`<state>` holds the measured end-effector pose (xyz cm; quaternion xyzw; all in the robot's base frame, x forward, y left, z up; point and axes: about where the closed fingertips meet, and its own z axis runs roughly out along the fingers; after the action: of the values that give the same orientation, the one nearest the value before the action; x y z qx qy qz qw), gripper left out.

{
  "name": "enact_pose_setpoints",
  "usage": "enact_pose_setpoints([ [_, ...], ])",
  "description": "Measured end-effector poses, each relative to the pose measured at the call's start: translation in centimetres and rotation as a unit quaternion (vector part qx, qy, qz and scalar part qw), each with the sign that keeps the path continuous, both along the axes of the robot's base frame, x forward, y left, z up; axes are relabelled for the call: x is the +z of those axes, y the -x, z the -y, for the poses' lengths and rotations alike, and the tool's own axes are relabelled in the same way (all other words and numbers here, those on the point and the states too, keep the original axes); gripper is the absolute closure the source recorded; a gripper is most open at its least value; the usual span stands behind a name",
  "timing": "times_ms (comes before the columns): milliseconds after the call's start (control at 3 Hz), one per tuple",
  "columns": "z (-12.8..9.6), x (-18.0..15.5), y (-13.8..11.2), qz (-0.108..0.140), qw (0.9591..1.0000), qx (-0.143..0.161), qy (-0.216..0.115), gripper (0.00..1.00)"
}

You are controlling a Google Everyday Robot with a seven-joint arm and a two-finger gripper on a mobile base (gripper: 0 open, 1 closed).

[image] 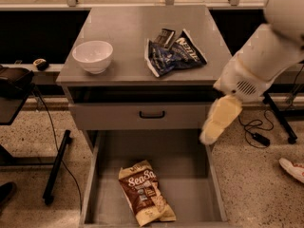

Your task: Pick brown chip bag from middle drawer and place on counter

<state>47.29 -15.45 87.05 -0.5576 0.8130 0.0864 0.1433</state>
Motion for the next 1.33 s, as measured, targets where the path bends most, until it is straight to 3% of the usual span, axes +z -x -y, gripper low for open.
enact_pose_setpoints([
  [333, -5.3, -5.7, 3.0, -0.037, 0.9957, -0.032, -0.078, 0.00],
  [667, -8.1, -10.2, 7.0, -0.040, 0.9897, -0.042, -0.131, 0.00],
  [1000, -7.1, -13.3, 8.6, -0.030, 0.9887, -0.059, -0.134, 0.00],
  [1333, -9.2, -15.8, 5.4, -0.006, 0.9810, -0.063, -0.184, 0.00],
])
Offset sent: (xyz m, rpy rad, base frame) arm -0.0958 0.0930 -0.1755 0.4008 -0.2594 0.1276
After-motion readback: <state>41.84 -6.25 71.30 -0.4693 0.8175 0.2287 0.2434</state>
